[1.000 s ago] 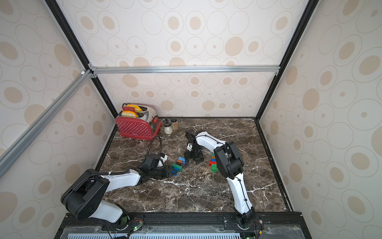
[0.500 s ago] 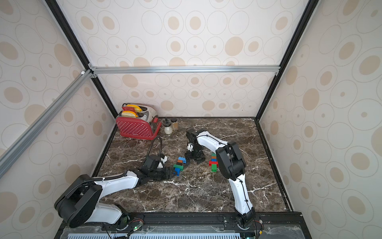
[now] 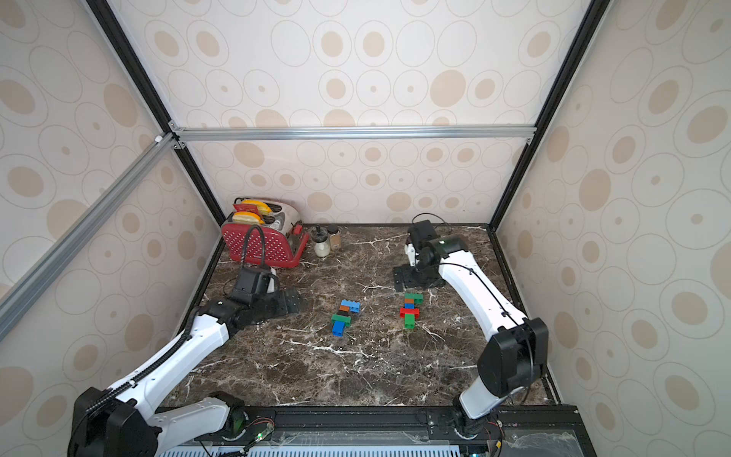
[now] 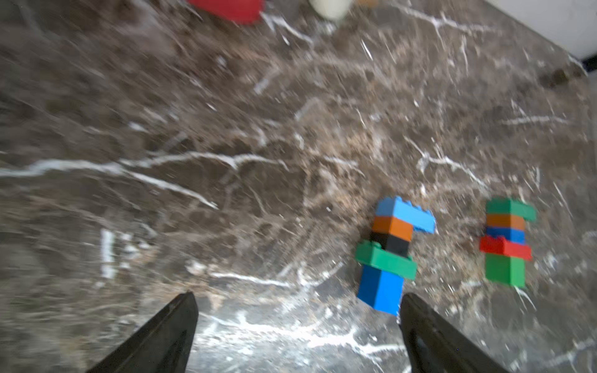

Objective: Assemble the letter f with lego
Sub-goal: Reset both arms

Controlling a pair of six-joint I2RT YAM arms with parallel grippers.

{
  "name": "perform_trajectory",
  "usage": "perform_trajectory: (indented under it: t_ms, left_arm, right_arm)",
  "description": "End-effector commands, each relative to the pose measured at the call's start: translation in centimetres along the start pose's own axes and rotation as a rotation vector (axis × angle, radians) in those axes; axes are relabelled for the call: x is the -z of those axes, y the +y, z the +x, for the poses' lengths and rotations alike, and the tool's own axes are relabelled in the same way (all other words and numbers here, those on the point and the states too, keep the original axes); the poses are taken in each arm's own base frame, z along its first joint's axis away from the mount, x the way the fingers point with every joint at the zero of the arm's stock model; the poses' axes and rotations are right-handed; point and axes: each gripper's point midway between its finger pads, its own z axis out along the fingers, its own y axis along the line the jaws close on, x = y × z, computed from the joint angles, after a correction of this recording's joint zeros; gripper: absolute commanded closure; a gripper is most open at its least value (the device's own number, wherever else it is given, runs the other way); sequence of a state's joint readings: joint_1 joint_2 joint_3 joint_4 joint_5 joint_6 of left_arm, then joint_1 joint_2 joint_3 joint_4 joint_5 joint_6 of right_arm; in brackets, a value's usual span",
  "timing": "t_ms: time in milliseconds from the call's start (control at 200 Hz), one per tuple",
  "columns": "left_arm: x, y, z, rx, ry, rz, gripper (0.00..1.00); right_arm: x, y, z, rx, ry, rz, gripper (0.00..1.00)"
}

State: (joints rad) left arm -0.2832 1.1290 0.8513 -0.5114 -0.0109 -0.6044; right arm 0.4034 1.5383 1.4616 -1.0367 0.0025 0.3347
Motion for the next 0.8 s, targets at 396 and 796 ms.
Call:
perform_trajectory:
  t_ms: [396, 796]
  left_arm:
    - [-4.9, 17.9, -8.0, 0.026, -0.540, -0.530, 0.01]
    - [-8.3, 12.7, -7.2, -0.245, -0.573, -0.380, 0.01]
  right_arm:
    - [-4.2, -11.6, -0.9, 0.094, -0.494, 0.331, 0.00]
    - [-8.1, -17.8, 0.8, -0.080, -0.763, 0.508, 0.00]
